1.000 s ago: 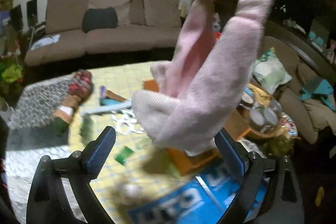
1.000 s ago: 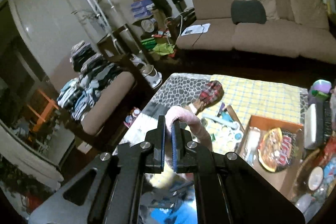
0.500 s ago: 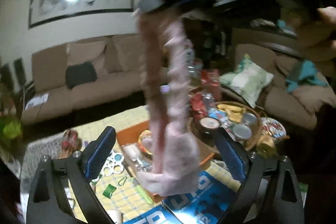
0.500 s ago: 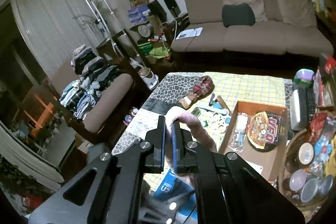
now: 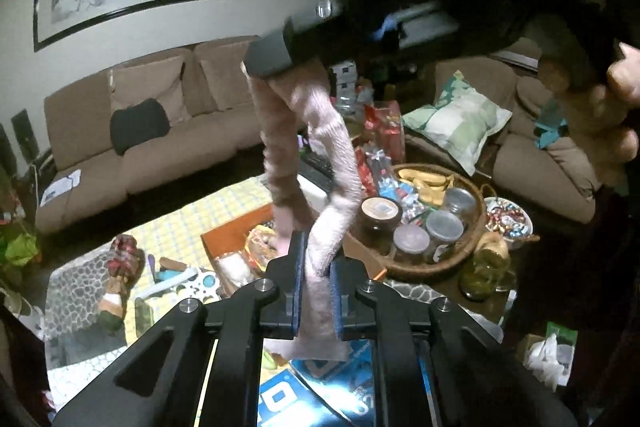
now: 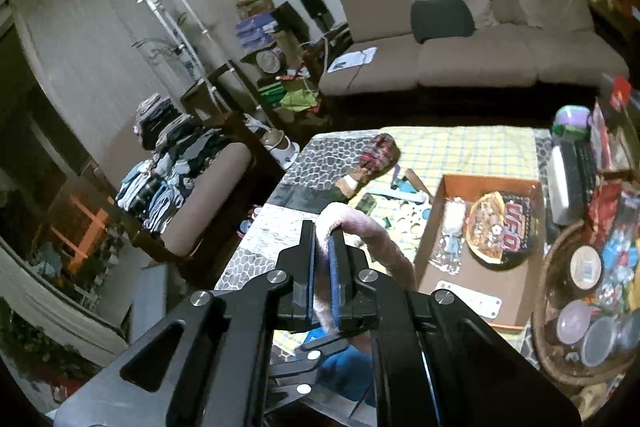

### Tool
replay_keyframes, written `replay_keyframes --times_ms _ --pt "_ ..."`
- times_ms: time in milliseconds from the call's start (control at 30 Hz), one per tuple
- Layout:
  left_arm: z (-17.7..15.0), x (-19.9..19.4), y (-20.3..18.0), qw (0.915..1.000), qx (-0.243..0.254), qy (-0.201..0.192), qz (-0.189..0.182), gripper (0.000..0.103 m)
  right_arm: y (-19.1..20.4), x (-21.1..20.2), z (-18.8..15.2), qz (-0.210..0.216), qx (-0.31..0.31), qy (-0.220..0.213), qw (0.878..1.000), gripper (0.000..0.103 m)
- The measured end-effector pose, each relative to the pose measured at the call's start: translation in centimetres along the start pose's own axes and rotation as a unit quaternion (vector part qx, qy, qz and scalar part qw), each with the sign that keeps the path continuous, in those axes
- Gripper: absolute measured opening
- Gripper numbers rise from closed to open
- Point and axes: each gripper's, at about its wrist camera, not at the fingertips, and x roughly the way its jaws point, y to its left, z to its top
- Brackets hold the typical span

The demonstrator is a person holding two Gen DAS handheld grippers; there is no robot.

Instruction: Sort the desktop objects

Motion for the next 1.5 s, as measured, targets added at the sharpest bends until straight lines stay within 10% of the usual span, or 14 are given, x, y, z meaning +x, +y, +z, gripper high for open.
replay_keyframes --times_ms 300,500,667,867,1133,1367,1467,1500 --pt "1.0 0.3 -0.1 0.9999 -0.01 -0.005 -0.007 0.01 -4.8 0.9 -0.5 -0.019 0.039 0.0 0.999 0.01" --pt "1.7 1.6 1.3 0.999 -0.043 0.005 -0.01 0.01 -9.0 2.8 -2.9 -0.029 0.096 0.023 0.995 0.058" --pt "1.9 3.2 2.8 0.9964 -0.079 0.029 -0.011 0.01 -11.3 2.6 -4.9 -0.036 0.103 0.019 0.994 0.058" --pt "3.5 3.4 3.4 0.9957 -0.067 0.063 -0.015 0.01 -6.5 0.5 -6.7 -0.051 -0.095 -0.017 0.994 0.06" --pt "6.2 0.7 3.4 0.9967 -0.046 0.062 -0.026 0.01 0.0 1.6 -8.1 -0.043 -0.26 -0.04 0.964 0.071" --pt "8.6 -0.8 2.3 0.9939 -0.024 0.096 -0.048 0.01 3.4 3.3 -9.5 -0.137 -0.346 -0.071 0.925 0.085" --pt "9.2 -1.5 1.4 0.9935 -0.025 0.098 -0.053 0.01 4.3 3.5 -9.5 -0.106 -0.343 -0.07 0.931 0.064" --pt "9.4 -1.5 1.4 0.9937 -0.027 0.098 -0.048 0.01 4.2 3.9 -9.3 -0.089 -0.331 -0.057 0.938 0.028"
